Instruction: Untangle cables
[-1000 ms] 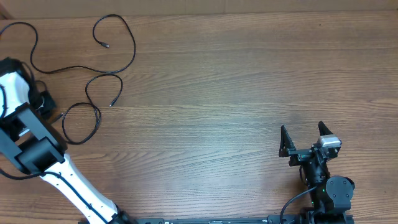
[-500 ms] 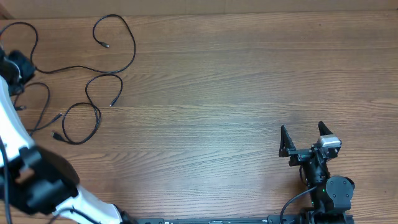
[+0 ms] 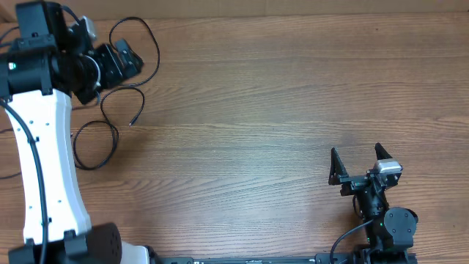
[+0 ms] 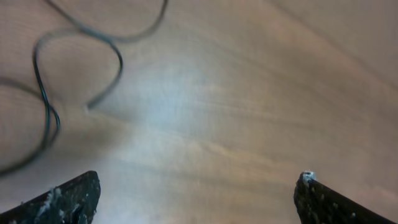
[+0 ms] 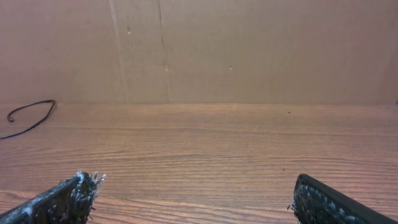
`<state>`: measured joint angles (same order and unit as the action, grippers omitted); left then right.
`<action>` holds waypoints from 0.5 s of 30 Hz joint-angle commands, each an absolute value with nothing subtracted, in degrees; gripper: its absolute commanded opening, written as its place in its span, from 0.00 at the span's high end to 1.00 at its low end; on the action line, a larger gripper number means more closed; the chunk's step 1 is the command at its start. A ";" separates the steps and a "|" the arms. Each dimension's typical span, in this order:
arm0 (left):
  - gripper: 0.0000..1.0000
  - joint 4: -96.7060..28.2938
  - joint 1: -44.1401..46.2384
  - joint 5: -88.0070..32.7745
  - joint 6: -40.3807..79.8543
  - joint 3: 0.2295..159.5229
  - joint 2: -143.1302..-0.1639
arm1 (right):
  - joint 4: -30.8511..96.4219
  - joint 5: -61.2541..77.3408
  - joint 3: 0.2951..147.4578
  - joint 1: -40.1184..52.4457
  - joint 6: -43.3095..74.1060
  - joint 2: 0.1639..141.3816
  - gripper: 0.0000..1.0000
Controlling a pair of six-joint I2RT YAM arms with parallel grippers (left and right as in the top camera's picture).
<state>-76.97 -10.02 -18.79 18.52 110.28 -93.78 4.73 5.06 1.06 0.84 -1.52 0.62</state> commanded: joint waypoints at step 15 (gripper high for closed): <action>0.00 -96.82 -9.34 -18.31 11.92 110.00 -81.62 | 4.54 4.54 0.49 0.73 -1.80 0.16 0.00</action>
